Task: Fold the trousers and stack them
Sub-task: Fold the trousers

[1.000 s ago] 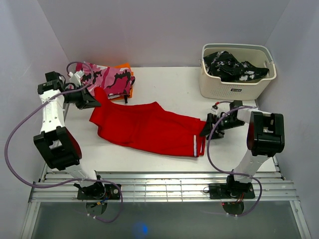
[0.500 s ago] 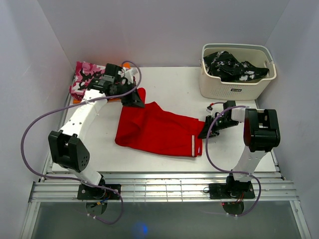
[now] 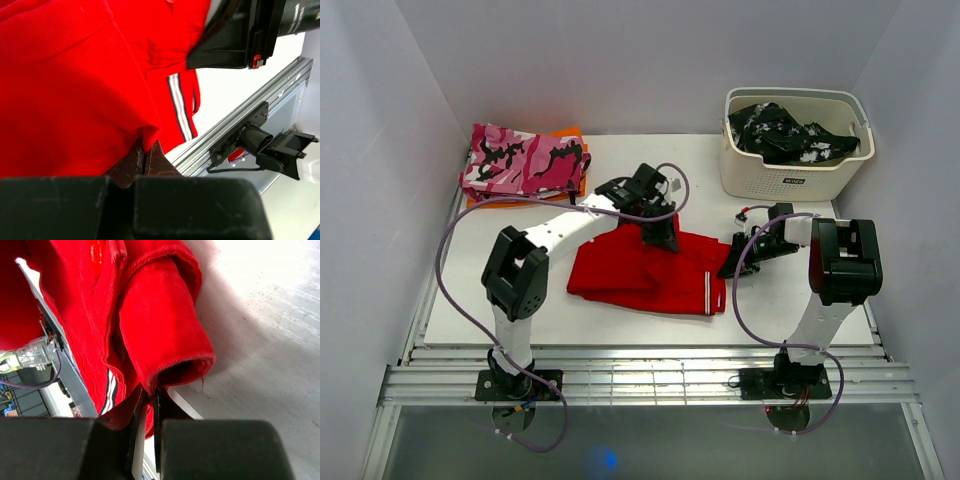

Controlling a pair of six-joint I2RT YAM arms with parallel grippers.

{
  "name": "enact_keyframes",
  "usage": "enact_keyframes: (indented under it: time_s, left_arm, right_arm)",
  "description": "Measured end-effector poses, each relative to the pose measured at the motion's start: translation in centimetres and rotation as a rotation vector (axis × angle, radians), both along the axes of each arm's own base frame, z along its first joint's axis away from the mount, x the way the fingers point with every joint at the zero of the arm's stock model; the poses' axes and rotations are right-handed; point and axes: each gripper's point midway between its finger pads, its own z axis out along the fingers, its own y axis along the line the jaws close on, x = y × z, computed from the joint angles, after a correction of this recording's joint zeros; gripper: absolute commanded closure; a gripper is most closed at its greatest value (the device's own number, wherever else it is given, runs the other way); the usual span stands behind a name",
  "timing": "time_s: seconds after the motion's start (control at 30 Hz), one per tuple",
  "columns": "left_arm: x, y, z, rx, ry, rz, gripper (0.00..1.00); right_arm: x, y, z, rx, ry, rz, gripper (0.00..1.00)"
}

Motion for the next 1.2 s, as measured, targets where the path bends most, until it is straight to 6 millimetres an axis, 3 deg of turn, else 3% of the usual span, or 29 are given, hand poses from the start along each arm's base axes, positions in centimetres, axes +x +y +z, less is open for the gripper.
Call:
enact_keyframes:
  time_s: [0.13, 0.27, 0.6, 1.0, 1.2]
  left_arm:
    - [-1.9, -3.3, -2.0, -0.008, 0.025, -0.039, 1.0]
    - [-3.4, -5.8, -2.7, -0.03, 0.043, -0.056, 1.0]
    - [-1.9, -9.7, -2.5, -0.09, 0.048, -0.019, 1.0]
    - [-2.6, -10.7, -3.6, -0.098, 0.117, 0.015, 1.0]
    - [-3.7, -10.2, -4.7, -0.092, 0.162, 0.02, 1.0]
  right_arm:
    - [-0.1, 0.1, 0.0, 0.006, -0.001, 0.0, 0.92]
    - [-0.1, 0.1, 0.0, 0.012, -0.002, 0.0, 0.92]
    - [-0.1, 0.2, -0.1, 0.021, -0.005, -0.005, 0.92]
    - [-0.2, 0.2, -0.1, 0.021, 0.003, -0.014, 0.92]
    - [-0.3, 0.3, -0.1, 0.021, 0.006, -0.014, 0.92]
